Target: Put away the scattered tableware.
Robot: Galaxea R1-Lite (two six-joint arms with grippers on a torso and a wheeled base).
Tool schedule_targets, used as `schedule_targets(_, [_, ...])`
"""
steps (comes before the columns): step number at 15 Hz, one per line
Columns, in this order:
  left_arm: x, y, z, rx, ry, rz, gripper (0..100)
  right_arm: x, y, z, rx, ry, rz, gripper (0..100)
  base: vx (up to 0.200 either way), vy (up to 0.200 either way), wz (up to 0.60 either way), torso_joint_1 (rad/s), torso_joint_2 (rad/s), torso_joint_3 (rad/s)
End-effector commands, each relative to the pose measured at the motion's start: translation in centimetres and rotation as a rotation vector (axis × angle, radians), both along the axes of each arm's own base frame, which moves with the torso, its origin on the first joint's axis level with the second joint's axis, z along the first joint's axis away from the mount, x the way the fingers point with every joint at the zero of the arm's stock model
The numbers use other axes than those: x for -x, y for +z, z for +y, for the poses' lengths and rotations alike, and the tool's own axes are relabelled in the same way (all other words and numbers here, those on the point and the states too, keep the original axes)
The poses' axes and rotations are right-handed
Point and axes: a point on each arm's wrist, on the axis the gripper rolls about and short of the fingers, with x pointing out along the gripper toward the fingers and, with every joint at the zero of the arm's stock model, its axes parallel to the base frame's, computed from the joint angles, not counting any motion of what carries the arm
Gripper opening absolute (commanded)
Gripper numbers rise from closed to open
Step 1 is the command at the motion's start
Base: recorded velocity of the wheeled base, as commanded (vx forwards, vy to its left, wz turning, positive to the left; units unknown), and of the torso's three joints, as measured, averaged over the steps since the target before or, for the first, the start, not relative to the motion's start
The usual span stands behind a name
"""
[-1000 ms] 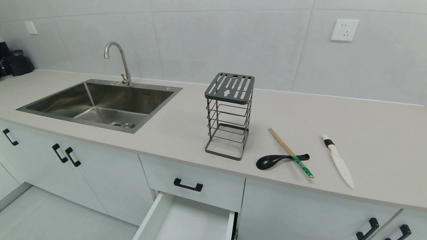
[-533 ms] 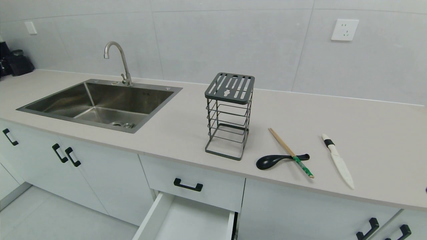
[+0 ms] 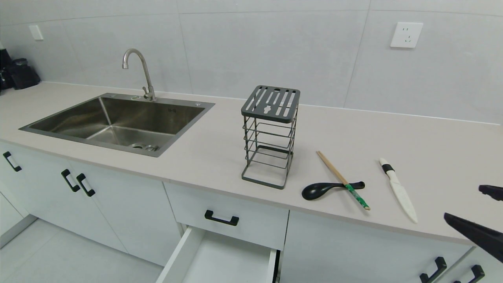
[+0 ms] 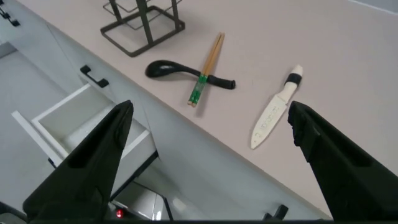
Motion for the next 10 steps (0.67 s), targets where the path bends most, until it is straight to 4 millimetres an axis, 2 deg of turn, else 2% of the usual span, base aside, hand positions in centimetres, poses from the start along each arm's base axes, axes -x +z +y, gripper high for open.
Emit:
schedule_targets(1, [0.0,0.0,0.0,0.0,0.0,0.0,100,-2.2,-1.1,1.0,0.041,0.021,0.109,100,0.0,0.0,0.0,0.0,0.0,0.0])
schedule_targets(3, [0.0,0.0,0.0,0.0,0.0,0.0,100,-3.0,-1.7,1.3,0.05,0.022,0.152,100,0.0,0.0,0.0,0.0,0.0,0.0])
schedule_targets(5, [0.0,0.0,0.0,0.0,0.0,0.0,100,-4.8,-1.8,1.9,0.04,0.023,0.211,100,0.0,0.0,0.0,0.0,0.0,0.0])
schedule_targets(8, [0.0,0.0,0.0,0.0,0.0,0.0,100,-6.9,-1.6,4.1,-0.02,0.023,0.27,100,0.0,0.0,0.0,0.0,0.0,0.0])
schedule_targets(9, [0.0,0.0,0.0,0.0,0.0,0.0,100,-7.0,-1.6,4.2,-0.023,0.02,0.271,100,0.0,0.0,0.0,0.0,0.0,0.0])
schedule_targets(10, [0.0,0.0,0.0,0.0,0.0,0.0,100,-8.1,-2.1,5.2,-0.016,-0.017,0.312,100,0.0,0.0,0.0,0.0,0.0,0.0])
